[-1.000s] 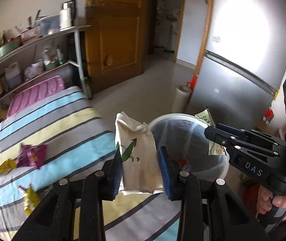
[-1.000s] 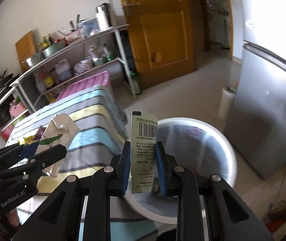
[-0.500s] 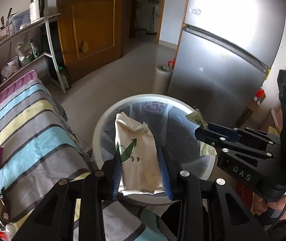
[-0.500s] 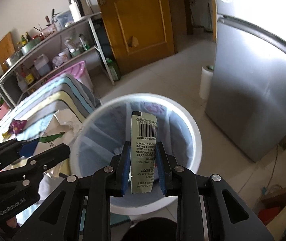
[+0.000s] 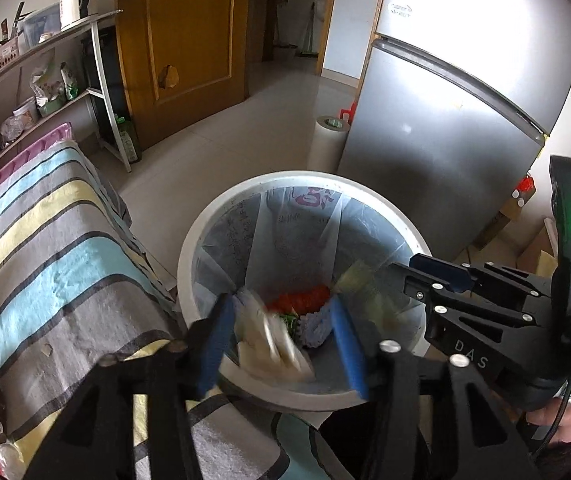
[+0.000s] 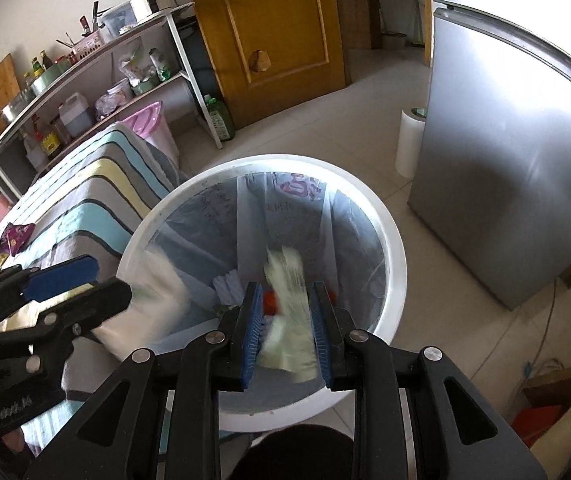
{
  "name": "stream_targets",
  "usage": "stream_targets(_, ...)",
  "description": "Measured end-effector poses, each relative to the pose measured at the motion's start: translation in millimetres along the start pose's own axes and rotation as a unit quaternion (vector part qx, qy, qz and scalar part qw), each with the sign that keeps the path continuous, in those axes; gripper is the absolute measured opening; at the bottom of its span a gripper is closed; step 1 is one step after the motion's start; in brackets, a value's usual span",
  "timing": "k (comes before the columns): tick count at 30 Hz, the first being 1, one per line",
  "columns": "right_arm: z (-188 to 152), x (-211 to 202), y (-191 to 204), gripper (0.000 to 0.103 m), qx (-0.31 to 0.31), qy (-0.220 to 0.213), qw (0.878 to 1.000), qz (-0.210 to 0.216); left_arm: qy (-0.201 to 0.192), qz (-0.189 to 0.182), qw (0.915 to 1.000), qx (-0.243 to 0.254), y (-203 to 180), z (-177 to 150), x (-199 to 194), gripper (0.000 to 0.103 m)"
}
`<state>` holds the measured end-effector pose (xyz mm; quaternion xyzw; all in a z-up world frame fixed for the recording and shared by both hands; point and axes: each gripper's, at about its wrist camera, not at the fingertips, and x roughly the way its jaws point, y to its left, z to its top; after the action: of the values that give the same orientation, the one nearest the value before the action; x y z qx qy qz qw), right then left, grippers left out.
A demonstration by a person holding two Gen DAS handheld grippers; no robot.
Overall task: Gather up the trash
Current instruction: 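Carry the paper bag and barcode packet over the bin and open both tools, then grasp the clear plastic bag with the left tool while the right tool grasps the white plastic bag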
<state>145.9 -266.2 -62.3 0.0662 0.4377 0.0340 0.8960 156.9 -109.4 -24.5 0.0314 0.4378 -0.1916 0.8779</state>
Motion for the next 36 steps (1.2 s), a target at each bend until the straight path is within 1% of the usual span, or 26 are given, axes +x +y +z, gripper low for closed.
stream_targets(3,0,-1,0,0.035,0.002,-0.001,1.000,-0.005,-0.001,0.001,1.0000,-0.003,1,0,-1,0.057)
stream_targets(5,1,-1,0,0.038,0.003,-0.001,1.000,-0.005,-0.001,0.003,1.0000,-0.006,3,0,-2,0.059)
stream_targets(7,1,-3,0,0.039,0.006,-0.002,1.000,-0.006,-0.004,0.002,1.0000,-0.009,5,-1,-4,0.063)
stream_targets(15,1,-13,8,0.039,0.006,-0.015,1.000,0.001,-0.025,0.012,0.9995,-0.015,14,-4,-23,0.064)
stream_targets(18,0,-18,15,0.040,0.004,-0.022,1.000,0.007,-0.034,0.013,0.9990,-0.025,22,-7,-33,0.066)
stream_targets(22,0,-25,25,0.041,0.000,-0.033,0.999,0.017,-0.049,0.032,0.9979,-0.029,33,-12,-50,0.066)
stream_targets(25,-1,-32,36,0.043,-0.005,-0.043,0.999,0.029,-0.058,0.032,0.9968,-0.044,46,-18,-63,0.067)
stream_targets(28,-2,-37,50,0.043,-0.014,-0.049,0.998,0.042,-0.070,0.048,0.9951,-0.051,58,-26,-76,0.068)
stream_targets(34,-7,-43,81,0.043,-0.035,-0.057,0.995,0.068,-0.084,0.072,0.9905,-0.081,90,-46,-102,0.068)
stream_targets(36,-10,-45,93,0.044,-0.042,-0.058,0.994,0.077,-0.090,0.088,0.9881,-0.088,100,-54,-112,0.068)
